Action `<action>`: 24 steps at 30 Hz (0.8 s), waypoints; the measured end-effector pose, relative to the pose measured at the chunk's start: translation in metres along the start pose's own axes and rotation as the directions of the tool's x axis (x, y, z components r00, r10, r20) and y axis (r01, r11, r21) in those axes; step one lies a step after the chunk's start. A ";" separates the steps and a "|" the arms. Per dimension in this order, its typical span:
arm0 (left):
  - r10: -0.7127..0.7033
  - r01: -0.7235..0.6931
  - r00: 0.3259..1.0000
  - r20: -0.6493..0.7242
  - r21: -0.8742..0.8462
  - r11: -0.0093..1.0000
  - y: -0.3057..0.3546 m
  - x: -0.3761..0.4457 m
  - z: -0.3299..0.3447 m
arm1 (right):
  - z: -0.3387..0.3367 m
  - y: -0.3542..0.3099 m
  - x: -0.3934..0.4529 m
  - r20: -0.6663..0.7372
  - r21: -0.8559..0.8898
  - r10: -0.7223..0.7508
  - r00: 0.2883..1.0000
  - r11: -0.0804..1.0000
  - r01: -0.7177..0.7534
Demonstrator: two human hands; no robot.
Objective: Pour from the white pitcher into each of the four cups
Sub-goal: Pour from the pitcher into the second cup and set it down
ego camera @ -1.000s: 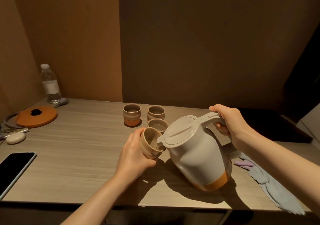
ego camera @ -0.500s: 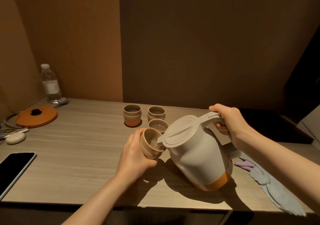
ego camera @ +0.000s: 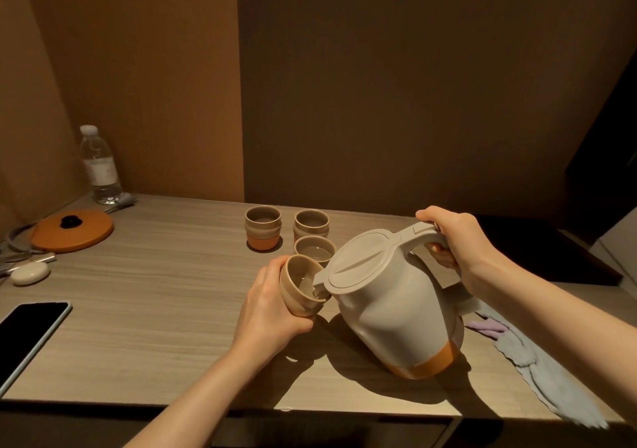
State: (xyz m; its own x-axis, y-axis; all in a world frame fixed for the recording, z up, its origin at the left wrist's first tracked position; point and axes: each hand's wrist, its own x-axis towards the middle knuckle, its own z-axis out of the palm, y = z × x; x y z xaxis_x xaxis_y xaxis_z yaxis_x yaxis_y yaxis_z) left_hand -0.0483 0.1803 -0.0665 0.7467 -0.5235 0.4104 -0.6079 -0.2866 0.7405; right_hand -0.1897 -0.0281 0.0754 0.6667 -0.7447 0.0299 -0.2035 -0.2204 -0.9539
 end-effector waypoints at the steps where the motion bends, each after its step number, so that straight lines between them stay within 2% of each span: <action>1: -0.001 0.001 1.000 -0.001 -0.001 1.000 0.000 0.000 0.000 | 0.000 0.000 0.000 0.000 -0.002 0.000 1.000 1.000 0.000; 24: -0.012 0.012 1.000 -0.005 -0.041 0.999 -0.001 -0.001 0.004 | 0.000 -0.001 -0.001 -0.003 0.007 -0.003 1.000 1.000 0.003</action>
State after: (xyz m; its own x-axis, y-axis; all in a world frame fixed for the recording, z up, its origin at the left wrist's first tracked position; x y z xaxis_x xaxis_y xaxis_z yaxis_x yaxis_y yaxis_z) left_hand -0.0497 0.1779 -0.0699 0.7554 -0.5162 0.4036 -0.5871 -0.2596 0.7668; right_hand -0.1906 -0.0270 0.0764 0.6650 -0.7461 0.0335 -0.1967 -0.2182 -0.9559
